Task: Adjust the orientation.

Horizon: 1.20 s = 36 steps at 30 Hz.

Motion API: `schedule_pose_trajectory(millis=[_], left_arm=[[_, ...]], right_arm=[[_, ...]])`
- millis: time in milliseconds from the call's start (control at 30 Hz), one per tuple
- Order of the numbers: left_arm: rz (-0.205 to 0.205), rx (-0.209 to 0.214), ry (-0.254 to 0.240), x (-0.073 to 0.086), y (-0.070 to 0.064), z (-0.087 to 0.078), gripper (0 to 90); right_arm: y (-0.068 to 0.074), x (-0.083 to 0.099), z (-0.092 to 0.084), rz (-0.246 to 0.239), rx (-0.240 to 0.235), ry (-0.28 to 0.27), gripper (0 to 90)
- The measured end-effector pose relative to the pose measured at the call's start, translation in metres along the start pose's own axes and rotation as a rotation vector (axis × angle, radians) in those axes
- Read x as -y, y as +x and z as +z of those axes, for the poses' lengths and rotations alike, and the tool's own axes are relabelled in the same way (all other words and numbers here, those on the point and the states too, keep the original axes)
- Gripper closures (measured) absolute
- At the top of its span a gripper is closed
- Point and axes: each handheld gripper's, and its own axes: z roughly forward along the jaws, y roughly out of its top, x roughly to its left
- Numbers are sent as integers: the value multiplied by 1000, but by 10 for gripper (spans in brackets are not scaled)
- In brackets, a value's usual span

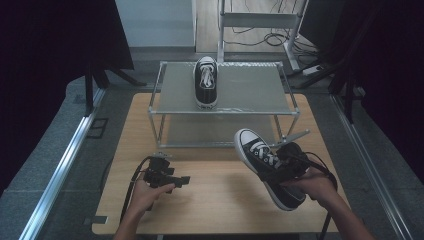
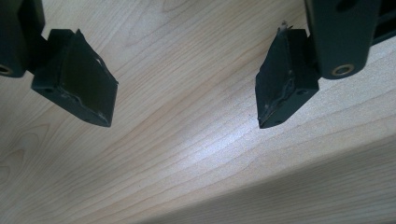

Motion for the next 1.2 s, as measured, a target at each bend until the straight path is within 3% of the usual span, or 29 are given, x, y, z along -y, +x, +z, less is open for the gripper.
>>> schedule_pose_trajectory(millis=[733,1200], left_arm=[[-2,5,2,0,2,1,213],[-3,10,0,0,2,0,213]], right_arm=[[1,-43,-33,-25,-3,-48,121],[-2,-82,-36,-8,29,-53,121]])
